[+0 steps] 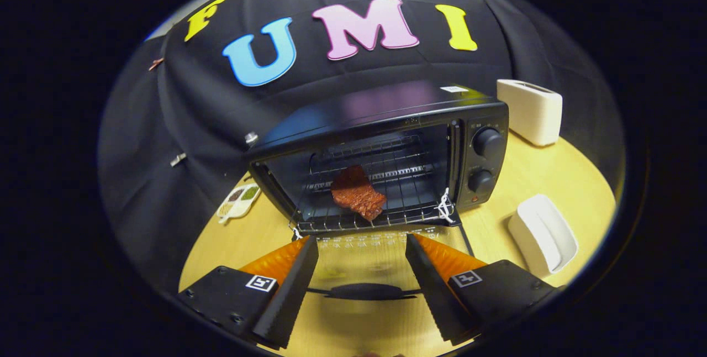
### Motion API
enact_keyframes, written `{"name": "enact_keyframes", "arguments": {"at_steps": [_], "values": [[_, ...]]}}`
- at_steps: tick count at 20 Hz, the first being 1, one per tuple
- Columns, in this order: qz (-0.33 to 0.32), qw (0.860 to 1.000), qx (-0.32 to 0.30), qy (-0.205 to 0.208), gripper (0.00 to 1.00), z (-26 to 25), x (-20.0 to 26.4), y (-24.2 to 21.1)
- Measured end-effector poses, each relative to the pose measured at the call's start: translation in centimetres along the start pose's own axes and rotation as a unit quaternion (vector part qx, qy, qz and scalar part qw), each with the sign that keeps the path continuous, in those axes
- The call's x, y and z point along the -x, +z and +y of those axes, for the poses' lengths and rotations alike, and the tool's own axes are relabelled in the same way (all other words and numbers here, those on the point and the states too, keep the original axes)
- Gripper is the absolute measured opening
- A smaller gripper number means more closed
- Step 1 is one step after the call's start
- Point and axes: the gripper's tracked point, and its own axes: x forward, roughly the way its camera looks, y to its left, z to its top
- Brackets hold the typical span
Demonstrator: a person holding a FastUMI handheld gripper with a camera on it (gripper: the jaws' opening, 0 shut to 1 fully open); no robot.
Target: Open the toaster oven, put the food inside, and close the toaster oven door.
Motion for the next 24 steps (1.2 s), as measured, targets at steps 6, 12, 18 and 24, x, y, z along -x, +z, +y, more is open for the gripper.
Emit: {"name": "enact_keyframes", "arguments": {"at_steps": [6, 12, 18, 24], "values": [[0.038, 0.997, 0.055, -0.03, 0.98, -1.4, 4.6, -3.1], [0.103, 0.989, 0.086, -0.061, 0.99, -2.6, 6.8, -7.2], [0.157, 0.98, 0.101, -0.071, 0.99, -2.8, 4.4, -11.6], [0.167, 0.978, 0.116, -0.056, 0.99, -1.3, 1.5, -12.7]]}}
